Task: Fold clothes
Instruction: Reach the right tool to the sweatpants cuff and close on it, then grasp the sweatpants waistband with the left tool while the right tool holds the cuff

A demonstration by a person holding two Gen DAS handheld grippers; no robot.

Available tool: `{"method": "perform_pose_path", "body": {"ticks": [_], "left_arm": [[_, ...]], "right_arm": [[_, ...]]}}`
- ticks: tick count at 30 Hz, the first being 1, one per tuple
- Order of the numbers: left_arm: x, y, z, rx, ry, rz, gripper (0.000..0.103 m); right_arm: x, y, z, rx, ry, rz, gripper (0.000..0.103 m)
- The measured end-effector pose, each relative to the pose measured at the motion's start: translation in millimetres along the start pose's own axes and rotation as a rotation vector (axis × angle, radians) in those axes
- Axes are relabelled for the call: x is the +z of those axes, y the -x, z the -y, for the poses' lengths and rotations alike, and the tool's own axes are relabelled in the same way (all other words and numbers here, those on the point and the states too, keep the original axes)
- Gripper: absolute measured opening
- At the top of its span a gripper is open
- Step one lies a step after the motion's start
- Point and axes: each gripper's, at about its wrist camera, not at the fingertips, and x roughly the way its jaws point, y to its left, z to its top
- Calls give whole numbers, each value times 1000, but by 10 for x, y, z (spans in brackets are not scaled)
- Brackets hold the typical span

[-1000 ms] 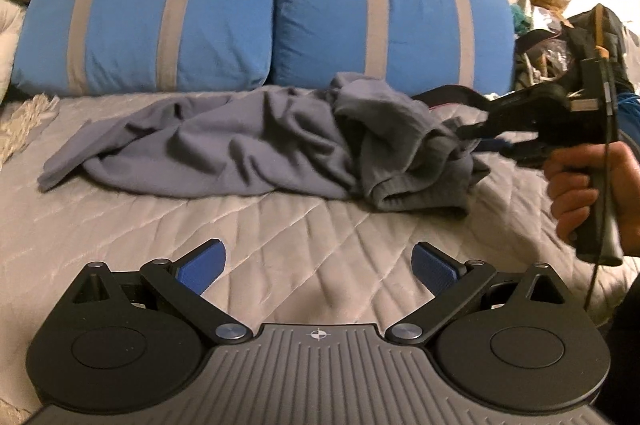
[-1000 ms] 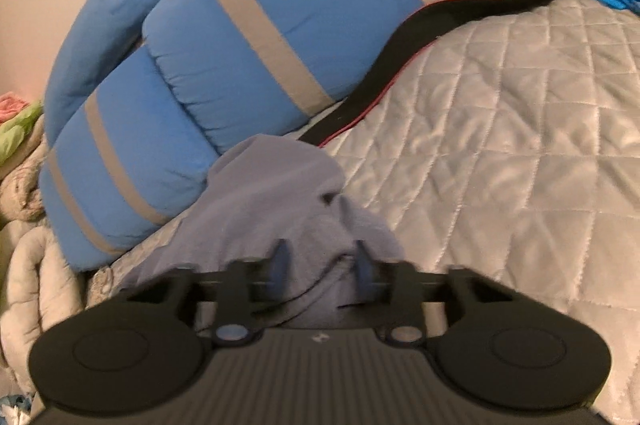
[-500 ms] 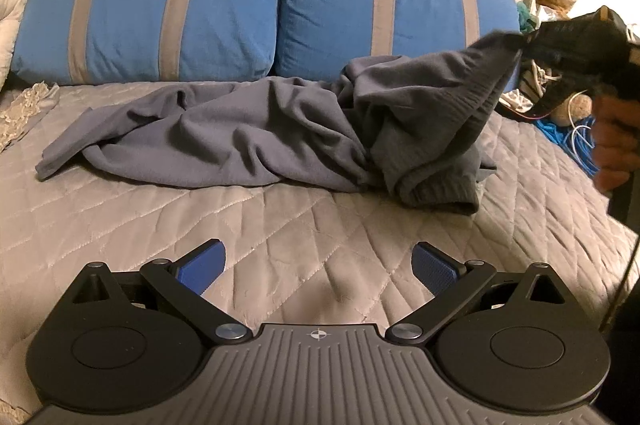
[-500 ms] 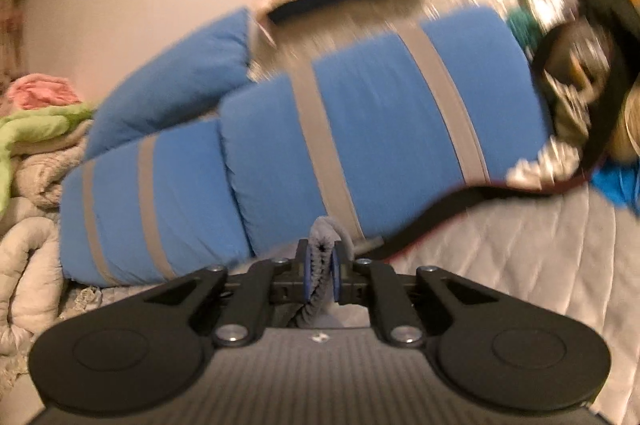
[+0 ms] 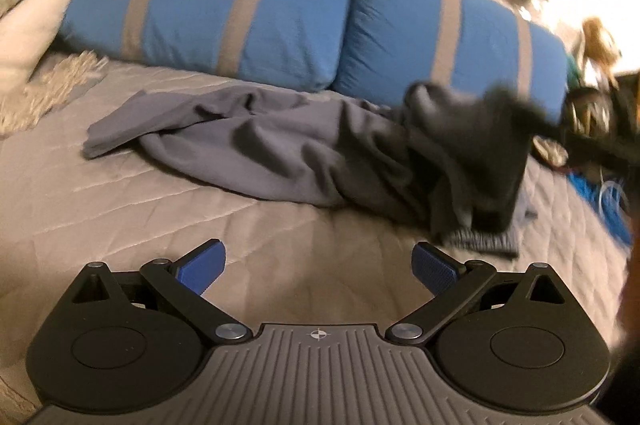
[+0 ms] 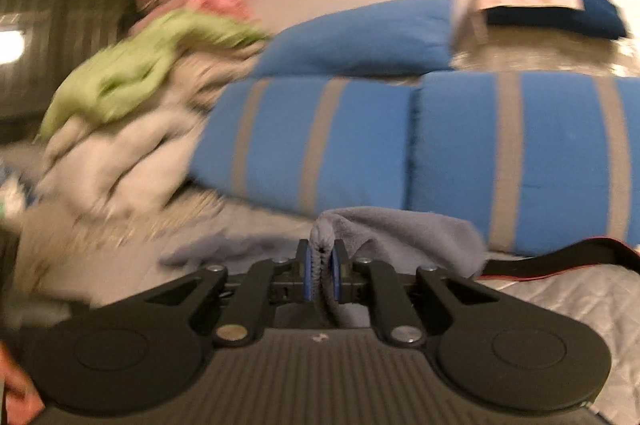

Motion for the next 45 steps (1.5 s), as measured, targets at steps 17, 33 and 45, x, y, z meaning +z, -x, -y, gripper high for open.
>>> {"method": "perform_pose_path", "body": {"ticks": [17,33,45], "left_arm": [[53,-133,-409,-373,405,-51,101],[31,-366,350,-269,76,-105,69],[56,-338,441,-236,58,-99,10]], "right_arm": [[-553,63,-761,51,312,-257,100],[-696,152,-639,-104,287,-365,103],[-747,81,-484,-200,268,-397,103]]}}
